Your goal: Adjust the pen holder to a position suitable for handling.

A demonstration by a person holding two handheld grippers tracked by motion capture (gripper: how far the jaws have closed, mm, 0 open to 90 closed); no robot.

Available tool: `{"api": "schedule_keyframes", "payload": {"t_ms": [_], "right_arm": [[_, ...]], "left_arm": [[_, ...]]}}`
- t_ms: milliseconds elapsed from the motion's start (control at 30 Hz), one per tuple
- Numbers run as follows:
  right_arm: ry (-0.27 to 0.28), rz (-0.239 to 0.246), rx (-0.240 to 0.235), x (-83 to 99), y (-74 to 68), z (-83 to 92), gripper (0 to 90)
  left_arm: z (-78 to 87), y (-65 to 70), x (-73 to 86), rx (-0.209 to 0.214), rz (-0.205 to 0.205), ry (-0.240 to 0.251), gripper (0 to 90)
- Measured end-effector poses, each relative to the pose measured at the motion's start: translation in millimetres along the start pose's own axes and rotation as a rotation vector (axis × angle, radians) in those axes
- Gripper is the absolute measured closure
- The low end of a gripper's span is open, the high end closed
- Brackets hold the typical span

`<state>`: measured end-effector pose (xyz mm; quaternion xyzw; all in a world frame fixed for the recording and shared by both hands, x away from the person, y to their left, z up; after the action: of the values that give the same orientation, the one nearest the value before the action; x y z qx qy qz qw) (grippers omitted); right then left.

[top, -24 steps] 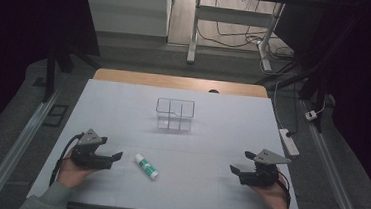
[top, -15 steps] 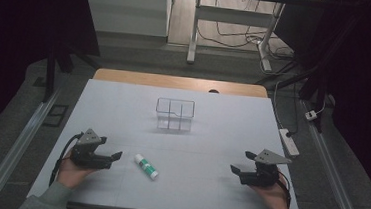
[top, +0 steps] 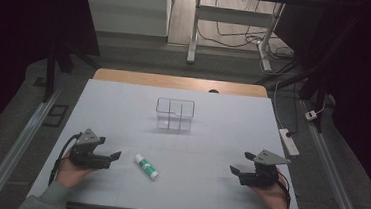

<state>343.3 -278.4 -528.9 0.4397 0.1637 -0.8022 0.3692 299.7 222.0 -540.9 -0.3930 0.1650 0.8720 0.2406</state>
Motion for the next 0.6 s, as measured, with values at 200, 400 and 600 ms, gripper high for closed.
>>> {"api": "schedule_keyframes", "payload": {"t_ms": [200,400,600], "right_arm": [[0.000,-0.002,-0.006,0.1,-0.2,-1.6,20.1],[0.007,-0.006,-0.009,-0.1,-1.5,-2.2,20.2],[0.003,0.007,-0.017,-1.2,-4.9,-2.1,20.2]], "left_arm": [[-0.3,-0.7,0.5,-0.004,-0.003,-0.002,15.6],[-1.0,-1.5,0.5,-0.006,-0.003,-0.004,15.8],[-1.1,-1.8,0.9,-0.014,-0.004,-0.006,15.8]]}}
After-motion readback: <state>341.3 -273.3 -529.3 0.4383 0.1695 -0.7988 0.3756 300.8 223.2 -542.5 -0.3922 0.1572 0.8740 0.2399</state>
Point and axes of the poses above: each handheld gripper's, and its own axes: z roughly backward along the jaws, x roughly out of its underside, y roughly to its right, the point moved 4 cm from there along -z, roughly forward along the jaws
